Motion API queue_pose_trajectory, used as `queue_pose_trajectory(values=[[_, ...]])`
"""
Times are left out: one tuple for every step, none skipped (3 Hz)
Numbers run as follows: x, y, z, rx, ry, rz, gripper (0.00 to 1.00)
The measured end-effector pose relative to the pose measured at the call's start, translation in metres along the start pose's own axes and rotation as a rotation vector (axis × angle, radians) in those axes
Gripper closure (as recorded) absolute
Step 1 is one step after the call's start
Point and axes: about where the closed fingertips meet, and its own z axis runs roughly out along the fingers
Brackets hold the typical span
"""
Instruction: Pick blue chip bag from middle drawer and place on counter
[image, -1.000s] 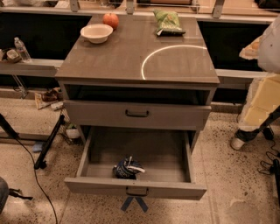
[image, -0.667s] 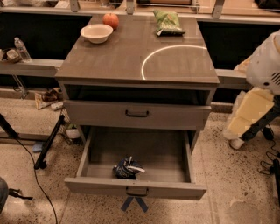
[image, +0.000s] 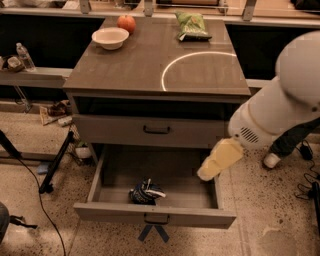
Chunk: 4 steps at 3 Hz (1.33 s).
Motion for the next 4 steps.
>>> queue_pose_trajectory(values=[[-0.012, 0.017, 0.067, -0.02, -0.001, 0.1, 0.0], [-0.013, 0.022, 0.082, -0.034, -0.012, 0.154, 0.0], [-0.023, 0.027, 0.1, -0.068, -0.057, 0.183, 0.0], [-0.03, 0.044, 0.164, -0.157, -0.089, 0.264, 0.0]])
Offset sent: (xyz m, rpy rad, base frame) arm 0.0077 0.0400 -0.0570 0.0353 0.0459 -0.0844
